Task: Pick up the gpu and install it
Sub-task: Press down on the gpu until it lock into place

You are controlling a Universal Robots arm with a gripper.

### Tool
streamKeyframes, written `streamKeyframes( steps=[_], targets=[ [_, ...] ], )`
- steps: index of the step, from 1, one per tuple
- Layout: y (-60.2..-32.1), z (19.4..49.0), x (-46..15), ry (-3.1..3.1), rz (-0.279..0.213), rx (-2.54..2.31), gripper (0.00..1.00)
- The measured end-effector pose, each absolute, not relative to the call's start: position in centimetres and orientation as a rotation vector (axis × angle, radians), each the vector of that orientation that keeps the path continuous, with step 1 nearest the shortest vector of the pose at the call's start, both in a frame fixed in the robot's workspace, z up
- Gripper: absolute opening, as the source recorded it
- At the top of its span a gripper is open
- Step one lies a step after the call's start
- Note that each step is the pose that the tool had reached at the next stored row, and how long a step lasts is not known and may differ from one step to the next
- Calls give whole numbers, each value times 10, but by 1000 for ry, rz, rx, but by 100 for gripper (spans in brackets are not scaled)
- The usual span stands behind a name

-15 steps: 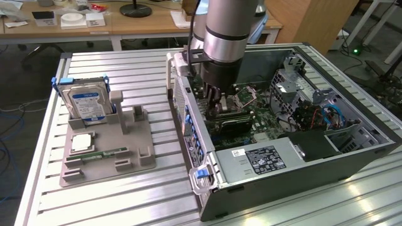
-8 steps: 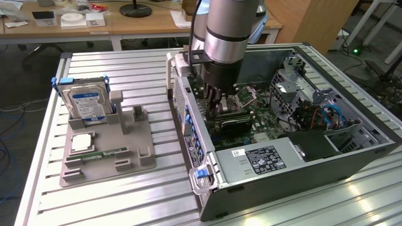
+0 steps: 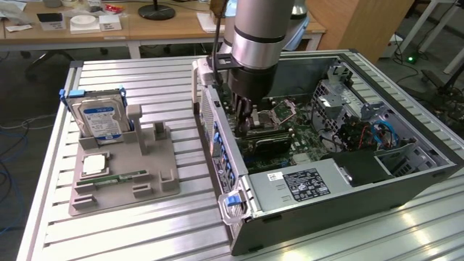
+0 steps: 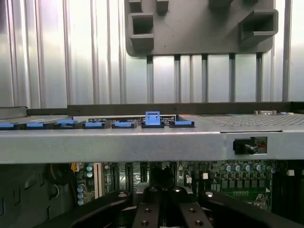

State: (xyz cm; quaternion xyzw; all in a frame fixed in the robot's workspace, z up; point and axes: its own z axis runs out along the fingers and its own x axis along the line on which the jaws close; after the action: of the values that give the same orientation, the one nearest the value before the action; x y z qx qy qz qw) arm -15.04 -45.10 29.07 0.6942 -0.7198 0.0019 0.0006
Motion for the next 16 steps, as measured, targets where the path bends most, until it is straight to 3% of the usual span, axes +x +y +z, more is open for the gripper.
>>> streamKeyframes(
  steps=[16],
  targets=[
    [-451,284,-165,-2257,-1,2176,10]
  ],
)
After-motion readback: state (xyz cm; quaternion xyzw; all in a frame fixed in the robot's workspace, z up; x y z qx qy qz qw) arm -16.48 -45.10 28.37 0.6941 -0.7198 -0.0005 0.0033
